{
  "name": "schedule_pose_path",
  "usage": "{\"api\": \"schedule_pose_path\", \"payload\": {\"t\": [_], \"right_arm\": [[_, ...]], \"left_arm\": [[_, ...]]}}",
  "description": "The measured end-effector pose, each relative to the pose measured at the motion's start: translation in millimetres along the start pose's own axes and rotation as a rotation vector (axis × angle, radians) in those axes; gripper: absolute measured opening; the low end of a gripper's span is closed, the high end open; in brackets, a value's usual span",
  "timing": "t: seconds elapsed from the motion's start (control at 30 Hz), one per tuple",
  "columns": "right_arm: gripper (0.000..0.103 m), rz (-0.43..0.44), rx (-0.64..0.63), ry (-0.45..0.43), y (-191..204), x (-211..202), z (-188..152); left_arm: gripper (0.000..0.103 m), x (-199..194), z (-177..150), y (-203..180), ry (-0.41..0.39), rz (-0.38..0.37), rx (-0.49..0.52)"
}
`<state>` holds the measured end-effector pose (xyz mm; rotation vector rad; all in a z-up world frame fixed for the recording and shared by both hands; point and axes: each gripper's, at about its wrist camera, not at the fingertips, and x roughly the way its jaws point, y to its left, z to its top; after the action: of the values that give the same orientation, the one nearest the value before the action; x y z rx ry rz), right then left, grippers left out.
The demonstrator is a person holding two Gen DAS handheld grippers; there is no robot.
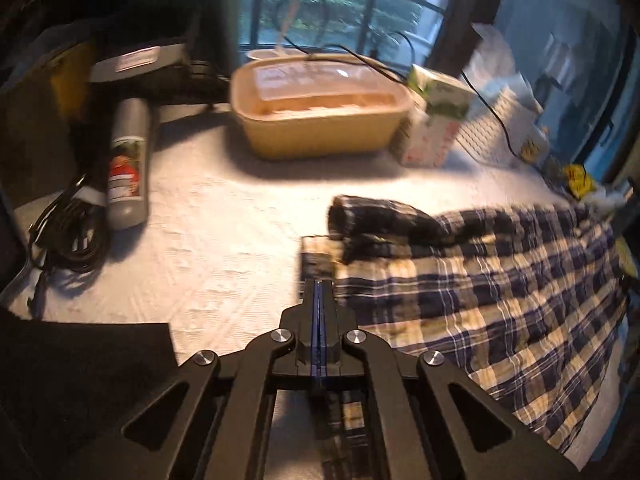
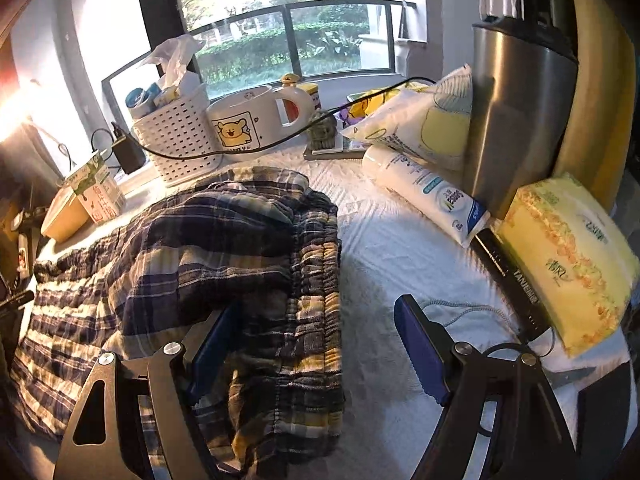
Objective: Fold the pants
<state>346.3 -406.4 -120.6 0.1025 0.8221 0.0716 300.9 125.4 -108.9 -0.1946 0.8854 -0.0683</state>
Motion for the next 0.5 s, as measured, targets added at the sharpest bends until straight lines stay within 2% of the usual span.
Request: {"api": "schedule_pose_path", "payload": {"t": [0.17,0.33,0.4,0.47,0.5], "right_arm": [[0.080,0.006,0.015,-0.006,0.4,-1.5,-0.2],[0.080,0.006,0.004,-0.007,4.1,-4.1,-2.4],[0.080,0.013,0.008,-0.015,4.0,-6.2,-3.2],[0.080,0.014,0.008,-0.014,3.7,-7.1,-3.8],[0.080,0.013,0.008,-0.014,3.7,-7.2,-4.1]], "left_arm": [[0.000,4.3,0.7,-0.3,0.054,-0.064,-0.021],[0.000,12.0,-4.9,-7.3,0.089,-0.041,-0.014],[0.006,15.5,-7.4,-6.3,0.108,-0.046,-0.025],[0.021,15.5,-8.5,-8.0,0.110,-0.068,-0.027],[0.024,14.3,-9.0,-10.1,0.107,-0.070,-0.021]]}}
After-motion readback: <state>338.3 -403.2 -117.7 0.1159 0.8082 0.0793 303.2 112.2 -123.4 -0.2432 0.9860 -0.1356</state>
